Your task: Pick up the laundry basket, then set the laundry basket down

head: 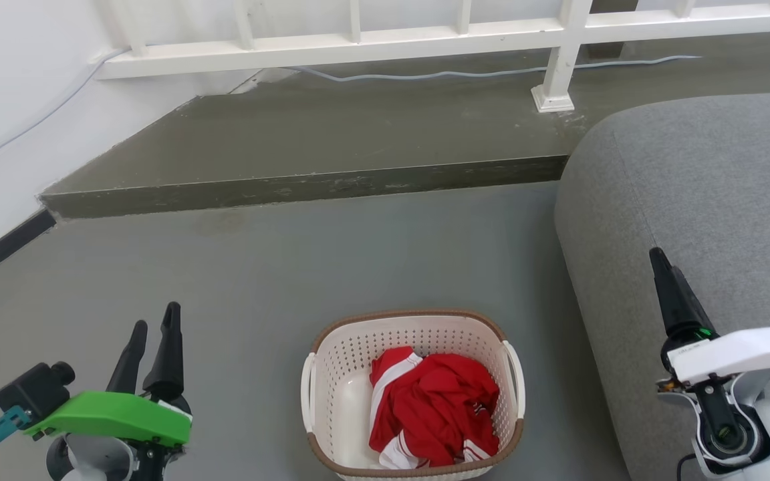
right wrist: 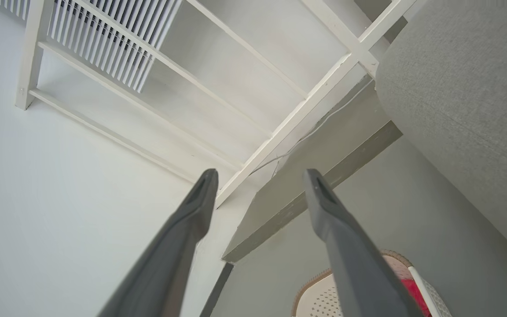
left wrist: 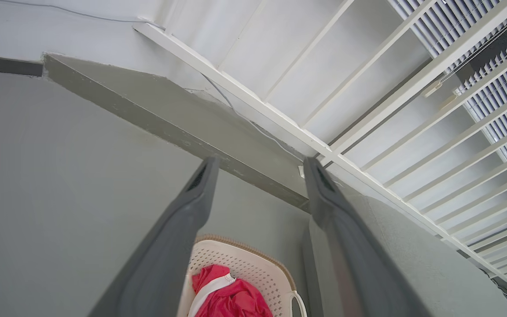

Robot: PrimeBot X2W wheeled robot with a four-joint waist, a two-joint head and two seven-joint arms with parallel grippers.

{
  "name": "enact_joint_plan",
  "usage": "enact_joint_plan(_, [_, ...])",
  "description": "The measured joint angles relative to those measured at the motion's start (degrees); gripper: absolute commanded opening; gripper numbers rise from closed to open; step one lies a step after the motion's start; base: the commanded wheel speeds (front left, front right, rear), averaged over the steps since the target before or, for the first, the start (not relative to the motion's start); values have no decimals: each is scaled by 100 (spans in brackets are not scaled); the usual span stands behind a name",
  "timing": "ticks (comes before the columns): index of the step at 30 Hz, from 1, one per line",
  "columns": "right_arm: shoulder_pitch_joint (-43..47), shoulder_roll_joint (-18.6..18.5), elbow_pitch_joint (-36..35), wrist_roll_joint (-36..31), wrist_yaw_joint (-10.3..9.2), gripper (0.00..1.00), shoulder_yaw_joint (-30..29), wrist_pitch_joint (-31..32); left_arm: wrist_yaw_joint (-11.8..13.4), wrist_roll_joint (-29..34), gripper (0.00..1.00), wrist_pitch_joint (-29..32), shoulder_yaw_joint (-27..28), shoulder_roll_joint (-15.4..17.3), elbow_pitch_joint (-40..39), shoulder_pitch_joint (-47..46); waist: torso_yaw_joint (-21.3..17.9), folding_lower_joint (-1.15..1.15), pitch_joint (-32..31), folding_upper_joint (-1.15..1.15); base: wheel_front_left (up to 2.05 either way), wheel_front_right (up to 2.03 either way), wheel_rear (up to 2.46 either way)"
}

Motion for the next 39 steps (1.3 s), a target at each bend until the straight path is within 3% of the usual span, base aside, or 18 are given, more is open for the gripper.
enact_joint_plan(39, [-226, 32, 80, -3129, -149, 100, 343, -762, 4, 2940, 100, -766, -154, -154, -402, 1, -124, 0, 8, 0, 0, 0, 0])
